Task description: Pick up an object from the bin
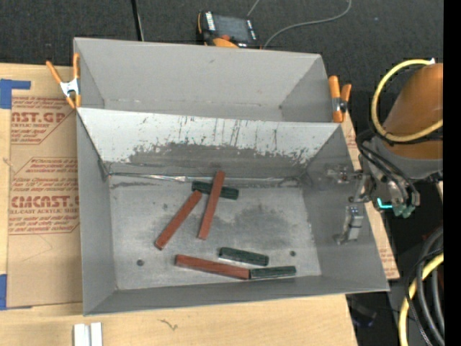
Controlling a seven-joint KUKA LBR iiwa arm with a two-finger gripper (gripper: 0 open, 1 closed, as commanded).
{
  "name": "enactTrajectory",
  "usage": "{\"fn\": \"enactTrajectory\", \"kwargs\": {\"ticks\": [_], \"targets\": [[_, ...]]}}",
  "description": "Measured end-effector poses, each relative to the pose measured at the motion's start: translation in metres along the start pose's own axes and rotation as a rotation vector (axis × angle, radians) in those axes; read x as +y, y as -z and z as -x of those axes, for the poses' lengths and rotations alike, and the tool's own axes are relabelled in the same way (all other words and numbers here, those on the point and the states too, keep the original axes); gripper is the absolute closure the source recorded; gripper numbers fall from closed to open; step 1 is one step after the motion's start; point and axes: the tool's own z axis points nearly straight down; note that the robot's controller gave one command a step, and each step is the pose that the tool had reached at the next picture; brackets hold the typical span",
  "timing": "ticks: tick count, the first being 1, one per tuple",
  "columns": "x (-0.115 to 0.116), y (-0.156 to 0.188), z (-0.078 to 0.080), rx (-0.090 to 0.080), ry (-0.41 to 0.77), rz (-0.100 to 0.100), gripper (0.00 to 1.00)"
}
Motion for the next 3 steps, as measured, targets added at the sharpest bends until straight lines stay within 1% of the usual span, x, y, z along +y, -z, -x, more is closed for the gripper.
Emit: {"fn": "enactTrajectory", "kwargs": {"ticks": [1, 2, 3], "targets": [[0.084, -0.165, -0.016, 0.000, 0.124, 0.001, 0.00], [0.145, -0.130, -0.021, -0.008, 0.028, 0.002, 0.00], [0.161, -0.131, -0.027, -0.005, 0.047, 0.000, 0.00]]}}
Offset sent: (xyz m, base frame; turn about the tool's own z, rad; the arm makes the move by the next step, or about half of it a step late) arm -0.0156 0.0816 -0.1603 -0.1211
